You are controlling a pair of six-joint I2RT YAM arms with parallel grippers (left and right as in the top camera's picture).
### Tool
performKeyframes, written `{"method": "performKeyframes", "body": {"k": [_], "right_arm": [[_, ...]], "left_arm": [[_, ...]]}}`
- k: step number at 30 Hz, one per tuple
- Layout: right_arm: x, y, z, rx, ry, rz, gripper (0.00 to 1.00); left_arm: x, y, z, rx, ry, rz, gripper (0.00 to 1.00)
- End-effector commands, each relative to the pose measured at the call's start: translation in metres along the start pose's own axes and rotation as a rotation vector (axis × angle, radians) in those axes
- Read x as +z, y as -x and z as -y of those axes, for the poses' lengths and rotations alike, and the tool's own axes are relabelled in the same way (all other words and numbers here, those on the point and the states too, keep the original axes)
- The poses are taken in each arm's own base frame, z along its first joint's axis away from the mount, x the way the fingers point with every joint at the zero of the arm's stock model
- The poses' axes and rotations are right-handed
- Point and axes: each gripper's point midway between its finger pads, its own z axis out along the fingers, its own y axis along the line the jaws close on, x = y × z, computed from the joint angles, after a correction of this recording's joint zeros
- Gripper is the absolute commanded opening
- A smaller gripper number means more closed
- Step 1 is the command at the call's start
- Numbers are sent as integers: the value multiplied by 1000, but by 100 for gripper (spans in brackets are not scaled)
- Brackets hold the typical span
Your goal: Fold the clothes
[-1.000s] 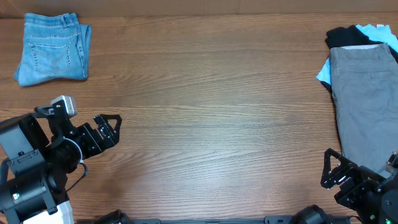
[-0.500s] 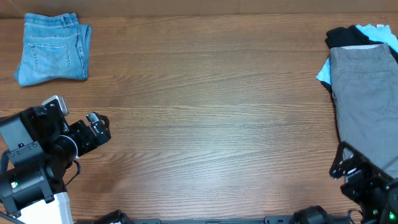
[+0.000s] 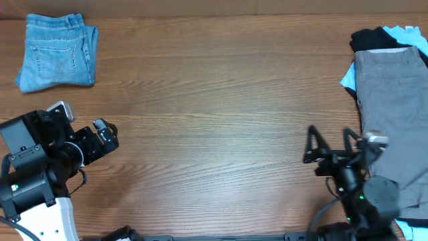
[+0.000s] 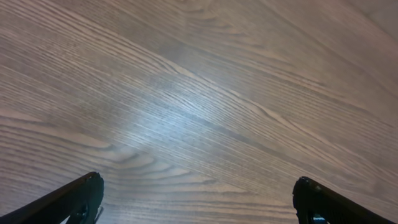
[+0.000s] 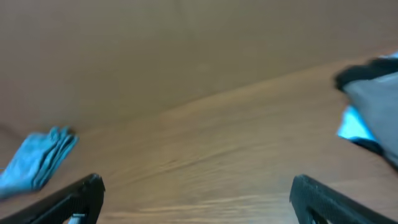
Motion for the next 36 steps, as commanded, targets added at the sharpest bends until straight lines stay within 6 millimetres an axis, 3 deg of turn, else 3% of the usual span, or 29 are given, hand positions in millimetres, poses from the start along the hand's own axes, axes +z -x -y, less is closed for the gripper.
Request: {"method": "performKeyframes", "body": {"k": [1, 11, 17, 22, 36], "right_arm": [[8, -23, -7, -87, 98, 21, 100], [3, -26, -4, -196, 117, 128, 100], [2, -18, 8, -194, 63, 155, 100], [-5, -6, 6, -200, 71, 239, 100], [5, -25, 22, -201, 46, 286, 100]], "left_arm": [[5, -1, -1, -6, 6, -15, 100], [13, -1, -4, -18, 11, -49, 100], [17, -1, -6, -24, 14, -65, 100], [19, -1, -6, -26, 15, -70, 100], [19, -1, -6, -26, 15, -70, 100]]}}
